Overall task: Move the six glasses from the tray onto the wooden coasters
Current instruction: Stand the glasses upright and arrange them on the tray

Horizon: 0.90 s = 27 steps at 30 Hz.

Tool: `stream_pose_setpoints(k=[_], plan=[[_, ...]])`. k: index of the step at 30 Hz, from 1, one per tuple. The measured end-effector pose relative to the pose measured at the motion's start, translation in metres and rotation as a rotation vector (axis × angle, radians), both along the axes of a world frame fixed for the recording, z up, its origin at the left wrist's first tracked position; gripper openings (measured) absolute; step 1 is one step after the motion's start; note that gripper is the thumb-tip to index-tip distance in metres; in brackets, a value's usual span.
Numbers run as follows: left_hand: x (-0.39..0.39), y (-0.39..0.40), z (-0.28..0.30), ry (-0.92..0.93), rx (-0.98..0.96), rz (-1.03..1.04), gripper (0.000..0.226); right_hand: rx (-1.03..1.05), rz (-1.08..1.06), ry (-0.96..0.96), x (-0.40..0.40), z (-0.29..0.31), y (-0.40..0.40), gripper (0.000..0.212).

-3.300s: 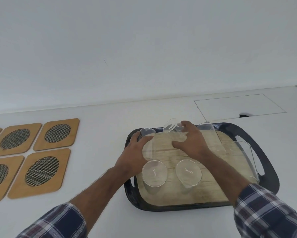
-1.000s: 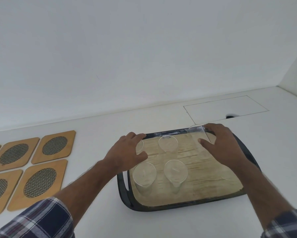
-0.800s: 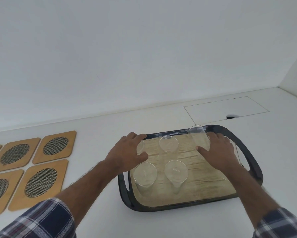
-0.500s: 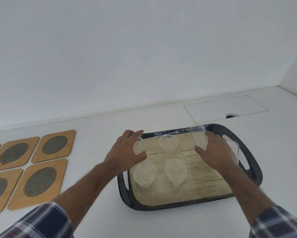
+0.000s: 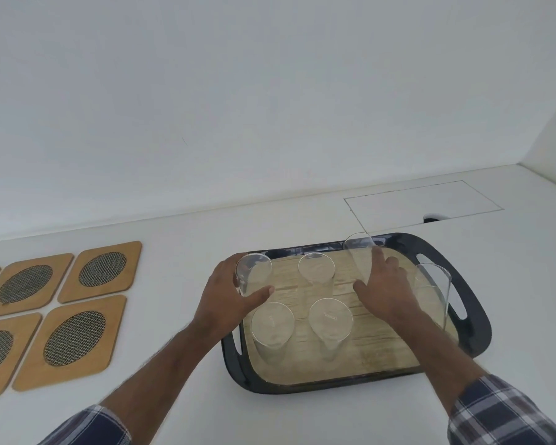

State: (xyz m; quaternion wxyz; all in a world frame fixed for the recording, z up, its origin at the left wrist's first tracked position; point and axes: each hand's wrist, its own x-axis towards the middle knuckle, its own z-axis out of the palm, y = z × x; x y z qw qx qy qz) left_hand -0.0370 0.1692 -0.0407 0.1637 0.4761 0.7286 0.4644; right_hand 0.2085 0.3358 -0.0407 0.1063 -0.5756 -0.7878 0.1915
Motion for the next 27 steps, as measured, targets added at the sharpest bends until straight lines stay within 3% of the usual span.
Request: stream_pose_setpoints(k=[7,13,20,27], plan=[[0.0,-0.002,-0.002,-0.001,-0.001,-0.004,0.056,0.265,-0.004,0.283,0.012,0.01,-0.004,0.064],[0.001,-0.003,0.0,0.025,0.013,0.003,0.057,0.357,-0.019,0.469,0.018,0.021,-0.004,0.06],[0.002,-0.004,-0.002,0.023,0.025,0.024,0.059,0.375,0.058,0.372,0.017,0.019,-0.009,0.04],[0.002,-0.005,-0.004,0.022,0.042,0.028,0.061,0.346,0.115,0.325,0.013,0.018,-0.009,0.039]])
